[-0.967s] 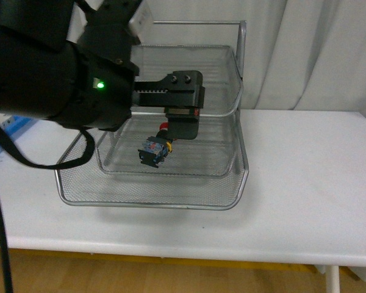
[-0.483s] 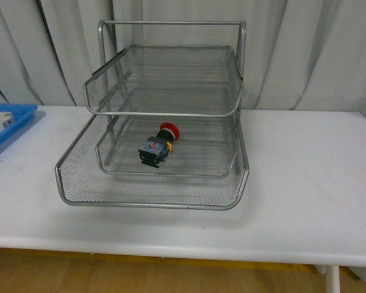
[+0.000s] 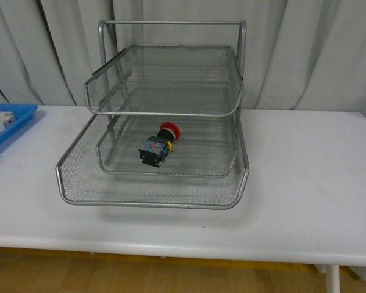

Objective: Place button on rack with both arms

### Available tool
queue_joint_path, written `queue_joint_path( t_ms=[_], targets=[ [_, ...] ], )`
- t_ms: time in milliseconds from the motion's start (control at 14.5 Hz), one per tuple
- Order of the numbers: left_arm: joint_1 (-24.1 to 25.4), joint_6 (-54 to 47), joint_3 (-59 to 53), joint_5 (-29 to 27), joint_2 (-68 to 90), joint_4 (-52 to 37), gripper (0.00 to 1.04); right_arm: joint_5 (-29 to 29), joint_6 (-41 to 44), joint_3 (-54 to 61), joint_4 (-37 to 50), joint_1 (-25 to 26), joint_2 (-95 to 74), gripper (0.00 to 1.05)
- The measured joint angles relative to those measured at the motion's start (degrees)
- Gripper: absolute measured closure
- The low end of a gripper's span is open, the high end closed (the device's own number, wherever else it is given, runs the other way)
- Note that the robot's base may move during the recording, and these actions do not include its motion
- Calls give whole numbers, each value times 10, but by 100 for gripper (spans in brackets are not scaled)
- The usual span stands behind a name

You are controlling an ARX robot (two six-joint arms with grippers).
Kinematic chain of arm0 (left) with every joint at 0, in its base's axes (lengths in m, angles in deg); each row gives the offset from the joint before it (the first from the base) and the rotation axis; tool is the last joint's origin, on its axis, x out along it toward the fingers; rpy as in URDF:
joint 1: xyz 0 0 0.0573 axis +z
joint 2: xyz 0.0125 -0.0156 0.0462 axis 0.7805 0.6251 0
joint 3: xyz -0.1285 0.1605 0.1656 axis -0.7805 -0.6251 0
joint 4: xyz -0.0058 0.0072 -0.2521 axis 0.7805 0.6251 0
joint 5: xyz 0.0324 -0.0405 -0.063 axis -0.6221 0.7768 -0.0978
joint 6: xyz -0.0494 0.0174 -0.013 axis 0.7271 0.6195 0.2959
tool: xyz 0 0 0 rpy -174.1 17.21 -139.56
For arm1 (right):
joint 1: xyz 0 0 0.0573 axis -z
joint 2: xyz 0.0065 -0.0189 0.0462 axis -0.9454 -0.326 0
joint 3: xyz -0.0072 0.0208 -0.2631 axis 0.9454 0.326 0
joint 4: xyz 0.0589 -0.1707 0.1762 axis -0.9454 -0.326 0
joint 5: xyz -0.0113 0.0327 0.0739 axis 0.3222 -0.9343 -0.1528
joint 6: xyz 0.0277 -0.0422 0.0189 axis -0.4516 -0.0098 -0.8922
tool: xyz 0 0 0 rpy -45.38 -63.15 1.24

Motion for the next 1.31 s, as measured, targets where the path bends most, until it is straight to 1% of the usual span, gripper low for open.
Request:
queue_joint_path(
  t_ms=[276,345,760,829,898,967,1036,1312],
  targets=[
    [0,0,-18,0,-59,40,103,0,0,0,0,0,0,6],
    [0,0,-33,0,-70,29,103,0,0,0,0,0,0,6],
    [0,0,-32,0,-142,103,103,0,0,0,0,0,0,6],
    [0,0,-30,0,-170,143,103,0,0,0,0,0,0,6],
    [0,0,-32,1,-222,212,103,0,0,0,0,0,0,6],
    [0,0,-31,1,-240,196,103,0,0,0,0,0,0,6],
    [0,0,-32,0,-240,210,103,-1,0,0,1,0,0,6],
    [0,0,-32,0,-240,208,103,-1,0,0,0,0,0,6]
  ],
)
